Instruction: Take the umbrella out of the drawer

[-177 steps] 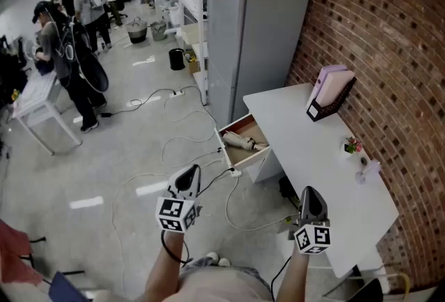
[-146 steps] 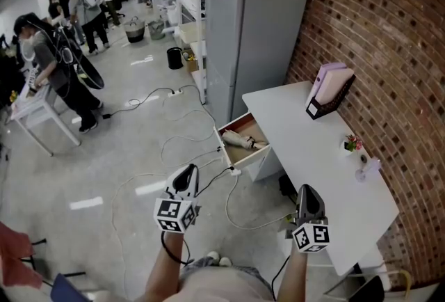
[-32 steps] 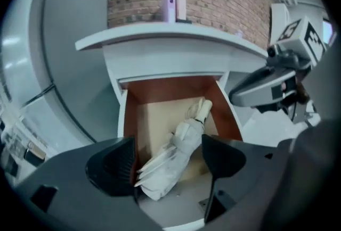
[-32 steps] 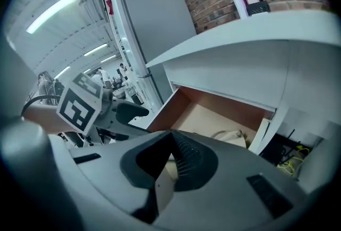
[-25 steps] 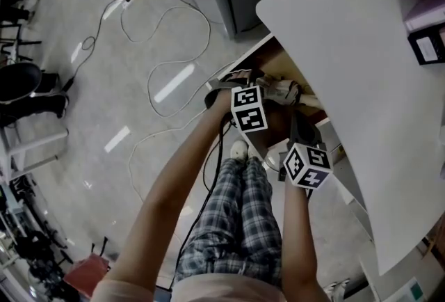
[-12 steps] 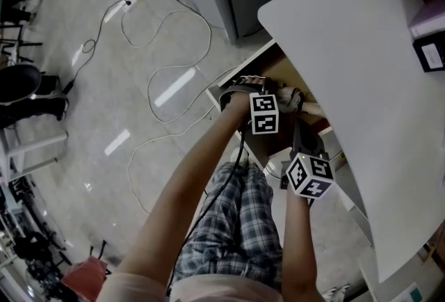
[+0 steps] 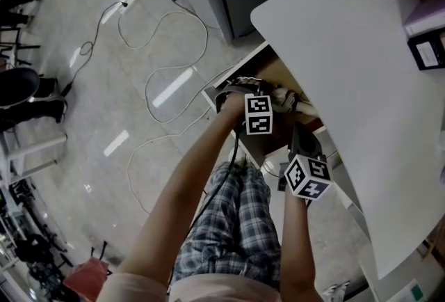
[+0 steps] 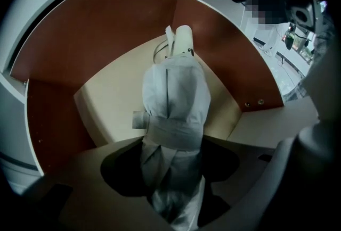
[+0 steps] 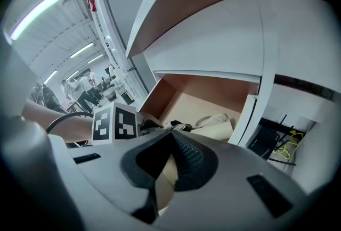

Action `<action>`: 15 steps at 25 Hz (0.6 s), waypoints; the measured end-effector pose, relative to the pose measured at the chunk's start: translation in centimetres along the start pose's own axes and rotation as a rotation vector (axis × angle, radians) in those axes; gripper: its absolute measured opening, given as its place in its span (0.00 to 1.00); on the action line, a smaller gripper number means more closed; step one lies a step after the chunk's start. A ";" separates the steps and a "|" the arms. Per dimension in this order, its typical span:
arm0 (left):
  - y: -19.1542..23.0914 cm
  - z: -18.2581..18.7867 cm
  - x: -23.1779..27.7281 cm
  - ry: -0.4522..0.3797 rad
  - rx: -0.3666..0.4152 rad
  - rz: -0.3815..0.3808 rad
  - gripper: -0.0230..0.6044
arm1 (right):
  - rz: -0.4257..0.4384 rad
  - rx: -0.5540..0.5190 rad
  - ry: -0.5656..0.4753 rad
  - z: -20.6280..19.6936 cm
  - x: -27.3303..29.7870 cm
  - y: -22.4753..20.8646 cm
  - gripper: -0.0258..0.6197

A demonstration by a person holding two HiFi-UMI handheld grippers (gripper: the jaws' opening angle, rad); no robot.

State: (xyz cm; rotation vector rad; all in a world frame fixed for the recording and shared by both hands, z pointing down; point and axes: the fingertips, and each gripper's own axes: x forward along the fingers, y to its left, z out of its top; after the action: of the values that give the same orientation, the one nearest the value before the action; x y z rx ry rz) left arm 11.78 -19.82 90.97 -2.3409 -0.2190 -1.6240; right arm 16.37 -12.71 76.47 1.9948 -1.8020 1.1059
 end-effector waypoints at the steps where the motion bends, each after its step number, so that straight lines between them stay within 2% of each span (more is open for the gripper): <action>1: 0.0 0.1 -0.4 0.001 0.004 -0.005 0.48 | -0.002 0.001 0.003 0.1 -0.3 0.0 0.07; 10: -0.7 -0.4 -5.7 -0.029 0.029 -0.041 0.47 | -0.010 -0.001 0.034 0.2 -2.6 1.7 0.07; 15: -1.2 -1.3 -9.6 -0.043 0.049 -0.027 0.47 | -0.027 -0.005 0.033 0.9 -4.7 3.2 0.07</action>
State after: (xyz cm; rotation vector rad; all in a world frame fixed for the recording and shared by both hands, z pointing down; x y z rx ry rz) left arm 6.86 -18.78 82.56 -2.3472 -0.2968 -1.5636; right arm 13.96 -10.44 71.72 1.9803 -1.7542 1.1193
